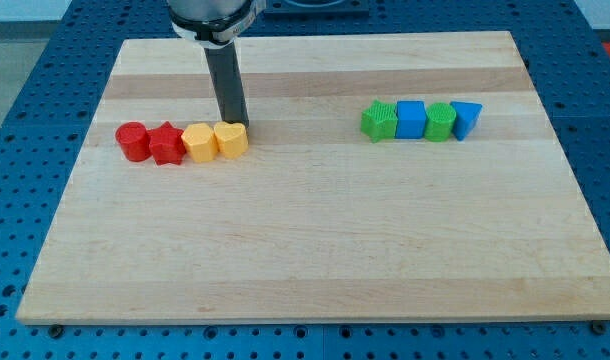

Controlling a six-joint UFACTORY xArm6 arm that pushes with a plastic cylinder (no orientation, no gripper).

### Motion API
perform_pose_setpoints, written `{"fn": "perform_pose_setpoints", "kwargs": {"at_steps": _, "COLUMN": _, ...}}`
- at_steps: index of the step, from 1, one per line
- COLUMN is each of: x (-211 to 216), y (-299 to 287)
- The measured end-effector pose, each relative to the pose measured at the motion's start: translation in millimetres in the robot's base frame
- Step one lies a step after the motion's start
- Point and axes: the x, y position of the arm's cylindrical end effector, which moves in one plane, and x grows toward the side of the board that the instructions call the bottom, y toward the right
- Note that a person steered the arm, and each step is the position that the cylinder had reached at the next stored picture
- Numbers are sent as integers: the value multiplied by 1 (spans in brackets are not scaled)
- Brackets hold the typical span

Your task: Place the red circle diagonal to the green star

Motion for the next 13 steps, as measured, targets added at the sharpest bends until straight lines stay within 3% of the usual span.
{"fn": "perform_pose_setpoints", "kwargs": {"at_steps": 3, "x": -31, "y": -26}}
{"fn": "perform_pose_setpoints", "kwargs": {"at_steps": 6, "x": 3, "y": -197}}
{"fn": "perform_pose_setpoints", "kwargs": {"at_steps": 8, "x": 71, "y": -183}}
{"fn": "perform_pose_setpoints", "kwargs": {"at_steps": 9, "x": 74, "y": -159}}
{"fn": "perform_pose_setpoints", "kwargs": {"at_steps": 13, "x": -1, "y": -128}}
